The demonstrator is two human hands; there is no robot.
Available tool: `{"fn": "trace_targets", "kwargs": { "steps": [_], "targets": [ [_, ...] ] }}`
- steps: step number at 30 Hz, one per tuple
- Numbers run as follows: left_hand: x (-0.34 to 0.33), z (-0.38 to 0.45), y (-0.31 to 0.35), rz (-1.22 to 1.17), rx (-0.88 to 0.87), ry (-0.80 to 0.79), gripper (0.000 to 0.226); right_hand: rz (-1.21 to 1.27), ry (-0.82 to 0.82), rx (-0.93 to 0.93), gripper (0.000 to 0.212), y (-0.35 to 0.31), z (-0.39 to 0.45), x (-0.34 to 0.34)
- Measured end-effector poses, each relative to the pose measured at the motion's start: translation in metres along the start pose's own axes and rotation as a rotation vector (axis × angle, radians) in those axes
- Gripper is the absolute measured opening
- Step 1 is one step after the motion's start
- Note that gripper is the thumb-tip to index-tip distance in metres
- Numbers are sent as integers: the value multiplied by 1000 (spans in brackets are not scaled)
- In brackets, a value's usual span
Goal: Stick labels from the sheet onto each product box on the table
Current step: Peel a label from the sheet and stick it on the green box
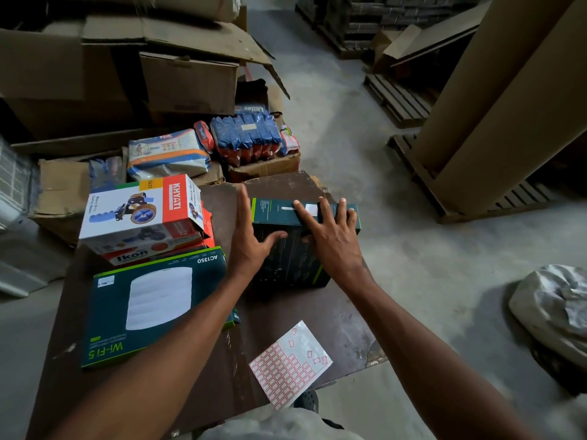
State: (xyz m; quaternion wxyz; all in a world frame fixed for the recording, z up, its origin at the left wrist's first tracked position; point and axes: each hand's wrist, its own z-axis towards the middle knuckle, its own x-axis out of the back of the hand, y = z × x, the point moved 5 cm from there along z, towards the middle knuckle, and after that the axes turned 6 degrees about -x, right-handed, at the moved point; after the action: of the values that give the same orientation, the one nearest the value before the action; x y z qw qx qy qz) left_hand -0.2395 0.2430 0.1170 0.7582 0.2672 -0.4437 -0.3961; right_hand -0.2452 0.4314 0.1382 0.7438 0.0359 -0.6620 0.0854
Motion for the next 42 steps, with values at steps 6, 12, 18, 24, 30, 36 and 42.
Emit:
{"fn": "trace_targets", "kwargs": {
  "steps": [6,12,18,24,30,36,42],
  "targets": [
    [-34,-33,-73,-244,420,-312,108,38,-17,25,82,16,7,7],
    [-49,-45,-66,-279,324,-341,91,54,-23,63,78,47,3,14],
    [-61,-10,-39,-1,104,-247,81,415,-97,-32,96,94,22,25],
    [-92,6,-10,501,-52,-448,81,362,-153,-30,123,91,26,15],
    [-119,-7,-10,613,-59,-601,80,59,-379,-63,95,111,11,-54],
    [-110,0,-17,564,-66,-629,90,189,-385,-107,85,127,12,-76],
    [-48,-3,-63,631,425,-640,105,177,-382,-103,84,132,19,-81]
  ]
}}
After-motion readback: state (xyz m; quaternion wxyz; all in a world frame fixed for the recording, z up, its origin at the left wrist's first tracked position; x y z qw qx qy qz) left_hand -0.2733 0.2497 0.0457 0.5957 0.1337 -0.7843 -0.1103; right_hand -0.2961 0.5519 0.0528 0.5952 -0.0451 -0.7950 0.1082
